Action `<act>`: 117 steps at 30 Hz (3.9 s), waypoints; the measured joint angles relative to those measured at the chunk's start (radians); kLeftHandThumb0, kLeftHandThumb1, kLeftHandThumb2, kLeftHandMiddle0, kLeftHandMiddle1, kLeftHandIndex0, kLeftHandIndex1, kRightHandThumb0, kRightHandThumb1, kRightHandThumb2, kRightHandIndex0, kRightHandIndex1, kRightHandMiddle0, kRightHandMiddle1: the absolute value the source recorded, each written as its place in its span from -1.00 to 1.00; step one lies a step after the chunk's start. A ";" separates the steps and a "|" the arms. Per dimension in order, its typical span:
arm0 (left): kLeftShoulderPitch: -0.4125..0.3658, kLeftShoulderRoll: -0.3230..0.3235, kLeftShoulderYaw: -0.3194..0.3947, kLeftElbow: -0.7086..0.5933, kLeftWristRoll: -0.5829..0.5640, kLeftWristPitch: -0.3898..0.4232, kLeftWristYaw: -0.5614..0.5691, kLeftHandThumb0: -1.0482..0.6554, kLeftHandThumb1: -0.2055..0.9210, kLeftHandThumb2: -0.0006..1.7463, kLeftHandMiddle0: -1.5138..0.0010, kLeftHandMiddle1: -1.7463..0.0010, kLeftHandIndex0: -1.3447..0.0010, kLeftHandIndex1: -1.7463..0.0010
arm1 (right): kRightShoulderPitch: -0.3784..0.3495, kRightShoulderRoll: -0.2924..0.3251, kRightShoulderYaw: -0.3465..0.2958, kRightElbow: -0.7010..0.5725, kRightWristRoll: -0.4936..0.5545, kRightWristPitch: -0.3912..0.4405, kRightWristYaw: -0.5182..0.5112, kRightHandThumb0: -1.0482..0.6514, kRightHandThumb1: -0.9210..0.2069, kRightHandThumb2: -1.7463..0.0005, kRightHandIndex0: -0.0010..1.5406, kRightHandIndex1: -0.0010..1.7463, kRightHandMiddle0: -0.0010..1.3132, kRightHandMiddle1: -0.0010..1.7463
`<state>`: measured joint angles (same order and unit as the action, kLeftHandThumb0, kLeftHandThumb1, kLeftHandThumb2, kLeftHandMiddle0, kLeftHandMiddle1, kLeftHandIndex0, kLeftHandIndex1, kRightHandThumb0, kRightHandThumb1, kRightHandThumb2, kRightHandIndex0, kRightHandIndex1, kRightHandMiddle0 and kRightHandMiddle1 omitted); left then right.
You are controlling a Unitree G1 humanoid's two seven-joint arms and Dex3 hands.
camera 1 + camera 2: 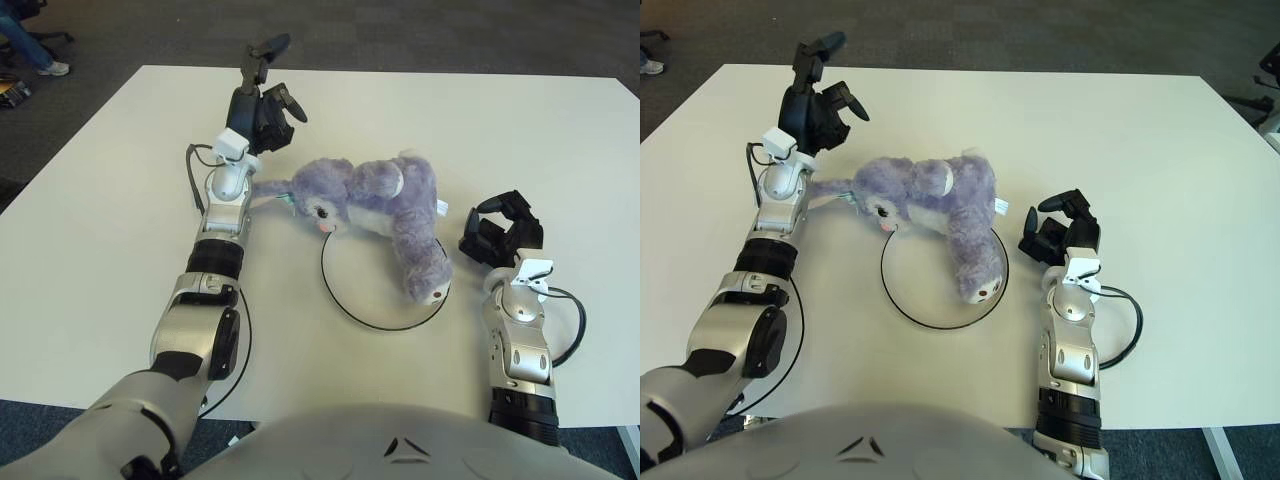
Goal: Put the doll into the plate.
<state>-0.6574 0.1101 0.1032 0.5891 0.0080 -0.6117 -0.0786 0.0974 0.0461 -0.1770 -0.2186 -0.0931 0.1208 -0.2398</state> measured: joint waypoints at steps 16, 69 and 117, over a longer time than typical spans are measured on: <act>-0.001 -0.007 0.005 -0.003 0.029 0.055 0.097 -0.52 1.00 0.13 -0.12 -0.99 1.00 -0.48 | 0.003 0.001 0.001 0.000 -0.002 0.000 -0.001 -0.29 -0.11 -0.36 0.48 1.00 -0.19 1.00; 0.044 0.371 -0.170 -0.094 0.058 0.005 -0.493 -0.85 1.00 -0.30 0.94 0.52 1.00 0.28 | 0.005 -0.016 -0.012 -0.003 -0.003 0.001 -0.002 -0.30 -0.08 -0.38 0.45 1.00 -0.17 1.00; 0.284 0.343 -0.089 -0.777 -0.544 0.964 -0.445 -0.59 0.38 -0.09 0.27 -1.00 0.96 -0.36 | 0.009 -0.015 -0.007 -0.024 -0.003 0.023 -0.003 -0.31 -0.04 -0.42 0.48 1.00 -0.14 1.00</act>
<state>-0.3730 0.4533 0.0145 -0.1881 -0.5356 0.3527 -0.5240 0.1062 0.0311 -0.1837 -0.2422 -0.0966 0.1433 -0.2433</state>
